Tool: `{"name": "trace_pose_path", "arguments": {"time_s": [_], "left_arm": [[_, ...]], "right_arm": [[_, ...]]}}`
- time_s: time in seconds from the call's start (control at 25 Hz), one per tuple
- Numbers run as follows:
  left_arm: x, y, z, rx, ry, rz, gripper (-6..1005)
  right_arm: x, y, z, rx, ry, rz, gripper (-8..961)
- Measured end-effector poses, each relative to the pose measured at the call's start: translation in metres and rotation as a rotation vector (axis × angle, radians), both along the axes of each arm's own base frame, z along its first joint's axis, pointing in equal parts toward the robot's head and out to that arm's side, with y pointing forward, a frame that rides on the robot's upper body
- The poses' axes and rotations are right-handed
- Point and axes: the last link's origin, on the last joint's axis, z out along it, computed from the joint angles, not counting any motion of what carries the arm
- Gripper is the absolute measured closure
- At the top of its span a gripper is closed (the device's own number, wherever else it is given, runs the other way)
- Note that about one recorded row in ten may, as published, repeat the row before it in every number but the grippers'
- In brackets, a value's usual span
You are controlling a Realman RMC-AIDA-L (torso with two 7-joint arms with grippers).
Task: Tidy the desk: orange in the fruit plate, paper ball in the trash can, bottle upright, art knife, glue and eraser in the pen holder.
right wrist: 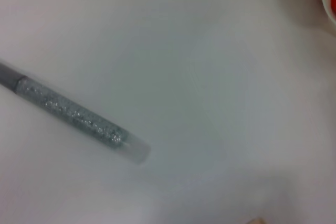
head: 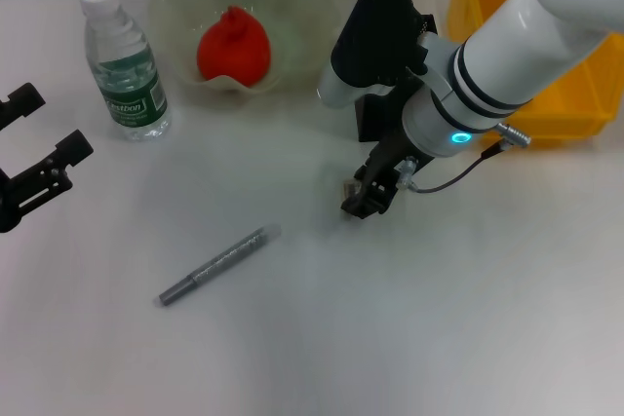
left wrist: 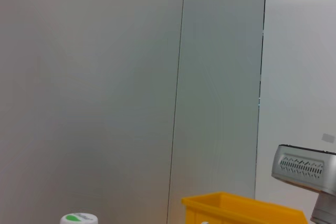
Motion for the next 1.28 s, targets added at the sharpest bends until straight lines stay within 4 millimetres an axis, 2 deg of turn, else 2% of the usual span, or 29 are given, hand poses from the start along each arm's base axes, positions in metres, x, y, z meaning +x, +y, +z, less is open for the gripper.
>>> {"name": "trace_pose_path", "arguments": {"time_s": [0.08,0.24,0.32,0.36,0.4,0.52,0.56,0.6,0.76,0.96,1.28], "left_arm": [[-0.001,-0.001,0.000,0.000,0.000,0.003,198],[-0.001,-0.002,0.000,0.000,0.000,0.005,198],[-0.002,-0.003,0.001,0.003,-0.002,0.009,199],[-0.002,-0.003,0.001,0.003,-0.002,0.010,199],[-0.002,-0.003,0.001,0.003,-0.002,0.010,199],[-0.002,-0.003,0.001,0.003,-0.002,0.009,199],[-0.002,-0.003,0.000,0.004,-0.002,0.008,199],[-0.002,-0.002,0.000,0.003,-0.003,0.007,199],[-0.001,0.000,-0.002,-0.001,-0.008,0.003,198],[-0.001,0.001,-0.001,0.001,-0.007,0.002,198],[-0.001,0.001,0.000,-0.001,-0.011,0.006,199]], "right_arm": [[-0.003,-0.001,0.001,0.000,0.007,0.007,528],[-0.012,-0.004,0.011,-0.001,0.029,0.020,536],[-0.019,-0.005,0.021,0.020,0.036,0.034,539],[-0.026,-0.005,0.034,0.062,0.029,0.053,540],[-0.026,-0.005,0.034,0.062,0.029,0.053,542],[-0.035,-0.007,0.054,0.131,0.020,0.084,548],[-0.041,-0.007,0.066,0.164,0.024,0.099,550],[-0.041,-0.007,0.066,0.164,0.024,0.099,553],[-0.054,-0.005,0.095,0.243,0.064,0.121,562],[-0.052,0.002,0.112,0.310,0.070,0.125,570],[-0.044,0.011,0.119,0.356,0.081,0.130,577]]}}
